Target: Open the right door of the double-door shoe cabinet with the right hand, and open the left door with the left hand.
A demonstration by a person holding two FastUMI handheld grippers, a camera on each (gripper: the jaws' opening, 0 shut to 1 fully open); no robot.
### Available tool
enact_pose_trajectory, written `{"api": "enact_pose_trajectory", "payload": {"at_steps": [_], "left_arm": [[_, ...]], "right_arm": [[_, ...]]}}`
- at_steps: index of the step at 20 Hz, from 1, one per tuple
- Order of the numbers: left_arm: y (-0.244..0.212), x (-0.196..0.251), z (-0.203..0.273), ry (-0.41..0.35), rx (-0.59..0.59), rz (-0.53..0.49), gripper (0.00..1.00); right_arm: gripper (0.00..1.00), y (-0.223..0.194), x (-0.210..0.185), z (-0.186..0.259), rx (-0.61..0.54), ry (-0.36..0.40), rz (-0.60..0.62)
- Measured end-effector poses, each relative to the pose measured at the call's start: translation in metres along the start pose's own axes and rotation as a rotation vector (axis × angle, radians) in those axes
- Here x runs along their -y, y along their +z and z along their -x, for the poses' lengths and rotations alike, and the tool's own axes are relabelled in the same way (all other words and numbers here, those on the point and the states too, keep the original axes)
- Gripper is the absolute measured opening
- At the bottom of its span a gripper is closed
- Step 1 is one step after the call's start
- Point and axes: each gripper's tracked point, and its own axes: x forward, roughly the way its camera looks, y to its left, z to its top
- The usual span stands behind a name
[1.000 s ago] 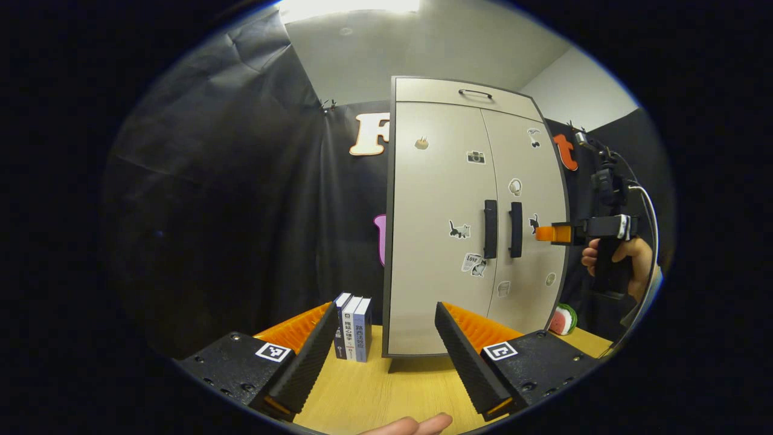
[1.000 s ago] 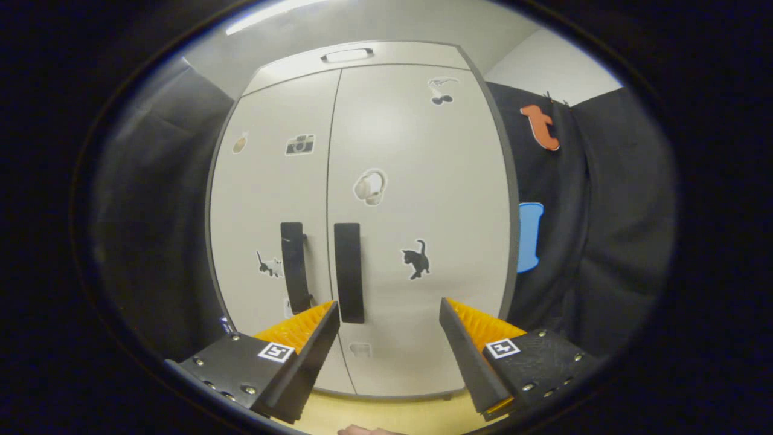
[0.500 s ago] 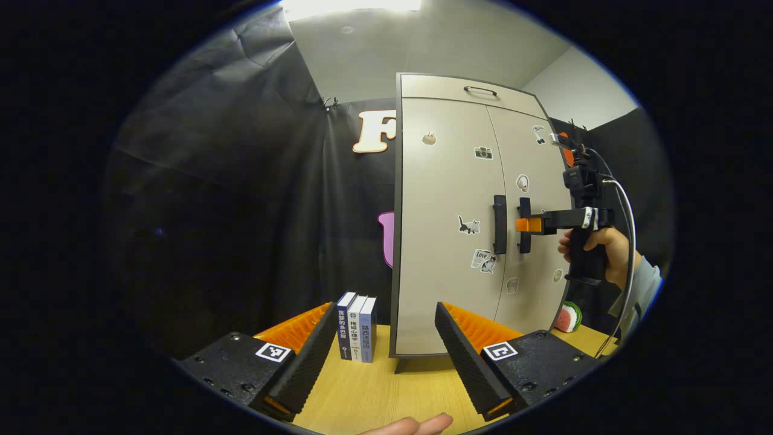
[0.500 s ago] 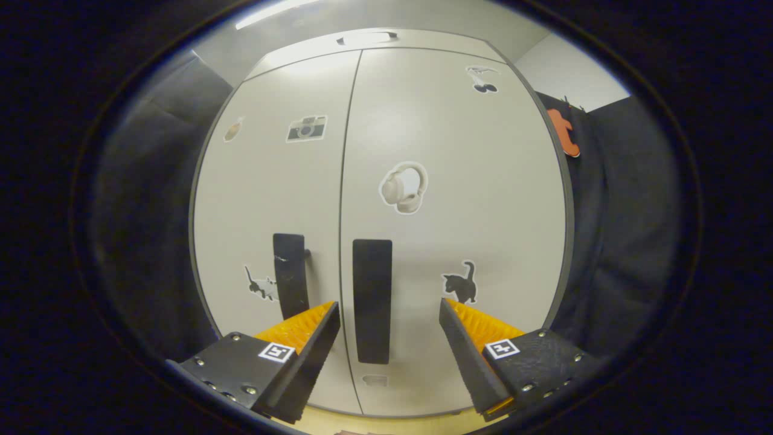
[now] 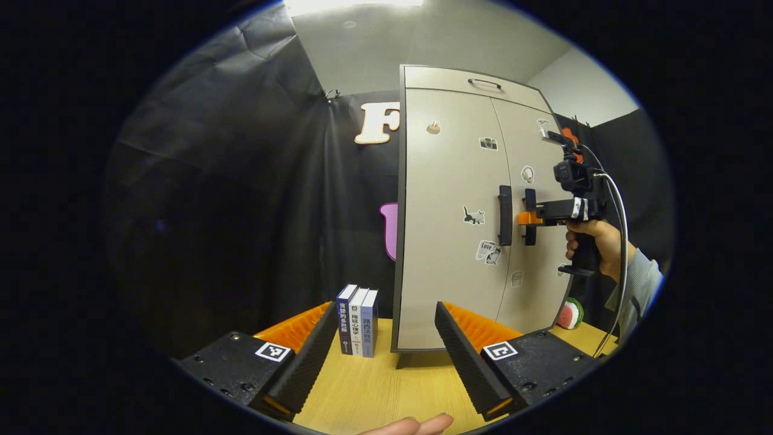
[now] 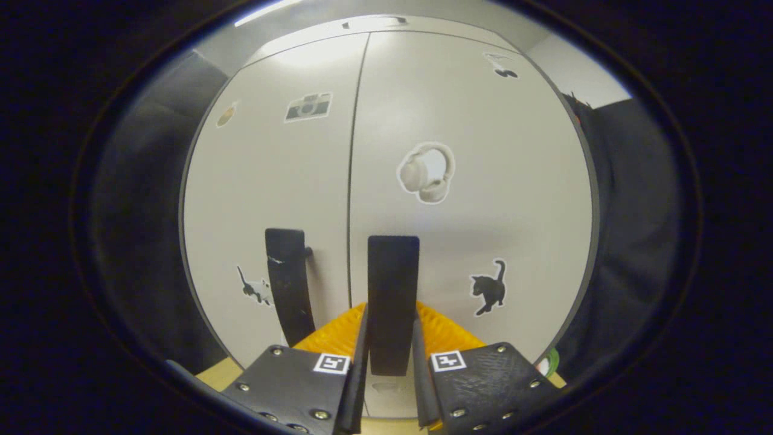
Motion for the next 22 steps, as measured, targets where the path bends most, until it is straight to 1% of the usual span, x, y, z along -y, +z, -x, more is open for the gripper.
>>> {"api": "enact_pose_trajectory", "payload": {"at_steps": [1,3,4,5,8,11,15,19,22], "left_arm": [[0.001,0.002,0.001,-0.003,0.003,0.003,1.0],[0.004,0.004,0.001,-0.002,0.009,0.005,1.0],[0.006,0.005,0.001,0.0,0.01,0.004,1.0],[0.006,0.006,0.0,0.003,0.008,0.003,0.99],[0.01,0.01,0.004,0.005,0.01,-0.001,1.0],[0.019,0.015,0.008,-0.003,0.039,0.012,1.0],[0.026,0.022,0.017,-0.012,0.045,0.029,0.99],[0.031,0.029,0.027,-0.008,0.048,0.013,1.0],[0.035,0.04,0.034,-0.022,0.056,0.007,0.99]], "right_arm": [[0.29,-0.003,0.0,-0.006,-0.018,0.0,-0.025],[0.29,-0.005,0.002,-0.004,-0.045,0.015,-0.07],[0.19,-0.004,0.001,-0.007,-0.047,0.023,-0.066],[0.19,-0.005,0.003,-0.005,-0.051,0.026,-0.041],[0.2,-0.006,0.002,-0.002,-0.056,0.04,-0.038],[0.19,-0.004,0.003,0.004,-0.061,0.049,-0.035],[0.19,-0.002,0.005,0.014,-0.058,0.092,-0.039],[0.19,-0.002,0.011,0.029,-0.057,0.125,-0.056],[0.19,-0.004,0.017,0.044,-0.052,0.144,-0.065]]}}
